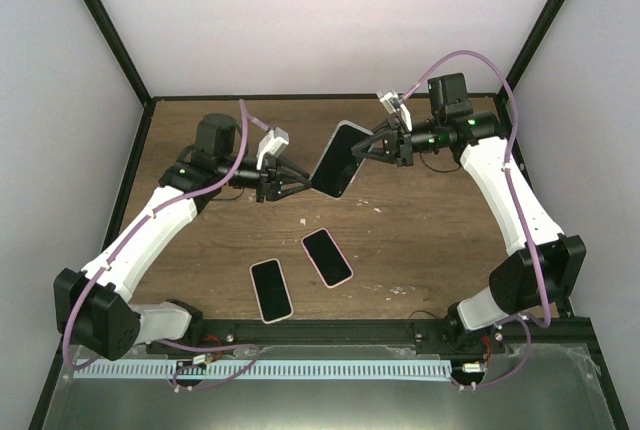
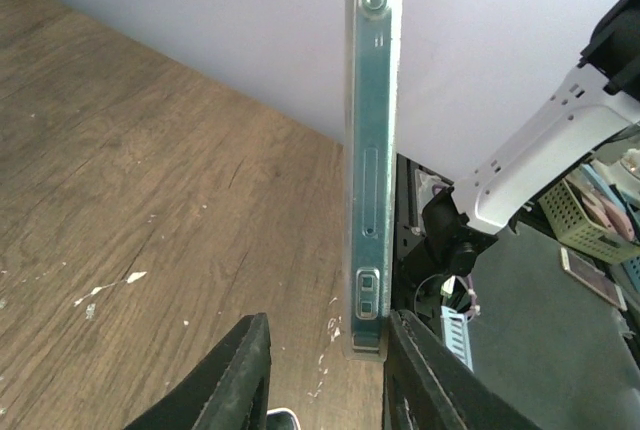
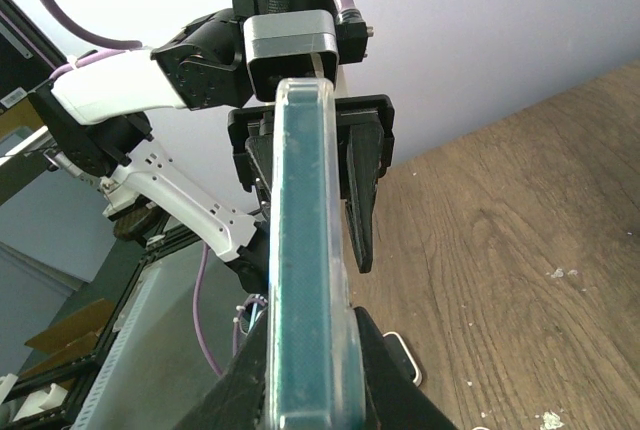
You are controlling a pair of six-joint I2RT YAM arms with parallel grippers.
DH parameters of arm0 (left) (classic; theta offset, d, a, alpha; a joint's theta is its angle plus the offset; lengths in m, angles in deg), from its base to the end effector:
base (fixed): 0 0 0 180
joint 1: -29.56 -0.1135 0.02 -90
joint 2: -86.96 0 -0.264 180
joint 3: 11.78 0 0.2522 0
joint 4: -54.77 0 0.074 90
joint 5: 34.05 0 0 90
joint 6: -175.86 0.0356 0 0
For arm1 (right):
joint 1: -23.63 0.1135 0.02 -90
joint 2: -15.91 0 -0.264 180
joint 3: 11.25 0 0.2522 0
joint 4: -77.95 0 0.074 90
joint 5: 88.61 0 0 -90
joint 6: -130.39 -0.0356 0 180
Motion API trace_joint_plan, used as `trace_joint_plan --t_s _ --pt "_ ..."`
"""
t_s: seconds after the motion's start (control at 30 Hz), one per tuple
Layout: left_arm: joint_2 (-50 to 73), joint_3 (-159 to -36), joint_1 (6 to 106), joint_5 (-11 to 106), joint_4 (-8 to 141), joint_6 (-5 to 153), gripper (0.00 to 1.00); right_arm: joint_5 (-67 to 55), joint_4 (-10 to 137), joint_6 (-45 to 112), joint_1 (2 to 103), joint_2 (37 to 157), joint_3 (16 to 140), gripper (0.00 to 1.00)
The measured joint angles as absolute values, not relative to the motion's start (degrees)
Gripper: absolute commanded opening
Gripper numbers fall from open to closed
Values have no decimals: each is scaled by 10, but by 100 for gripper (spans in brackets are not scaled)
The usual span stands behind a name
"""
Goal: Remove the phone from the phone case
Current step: Remove the phone case from the phone.
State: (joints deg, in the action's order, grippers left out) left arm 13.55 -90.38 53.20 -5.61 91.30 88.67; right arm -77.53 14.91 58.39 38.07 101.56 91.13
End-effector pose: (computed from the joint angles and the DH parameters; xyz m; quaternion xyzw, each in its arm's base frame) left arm 0.2380 -0.1383 0.3420 0.4154 0.6718 -0.5149 0.3333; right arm 0.2792 0.1080 0.3909 -0.4272 0.6220 0.5807 0.3055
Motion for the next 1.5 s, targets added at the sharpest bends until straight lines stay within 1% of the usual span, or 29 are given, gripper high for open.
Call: trace_joint_plan --t_s 0.13,0.23,0.37,0.53,0.93,0.97,1.1,1.17,1.27,1.33,1.4,1.5 --pt "136 -904 533 -42 920 912 29 -778 130 614 381 1017 912 1" --pt "132 -903 532 -32 925 931 26 -777 89 661 383 1033 930 1" --pt "110 -904 525 -24 925 947 24 -760 53 714 385 1053 949 1" --pt "80 -905 512 -29 916 968 23 -734 52 736 387 1059 949 1" --pt "38 -905 483 -75 880 1026 23 -707 81 736 393 1060 949 1" --pt "35 -905 480 -66 880 1030 23 -706 84 733 393 1060 949 1" --pt "4 -903 431 34 875 1050 24 -788 35 706 409 1045 950 1" --pt "-5 -899 420 70 876 1055 27 -812 26 697 418 1036 954 1" --pt "0 -898 419 75 882 1059 38 -834 28 682 421 1029 958 1" --pt "21 -893 418 50 890 1055 46 -841 40 664 415 1029 958 1" --pt "54 -891 417 13 908 1050 50 -844 64 640 405 1029 958 1" --pt "105 -891 418 -41 931 1034 53 -847 97 616 390 1030 958 1"
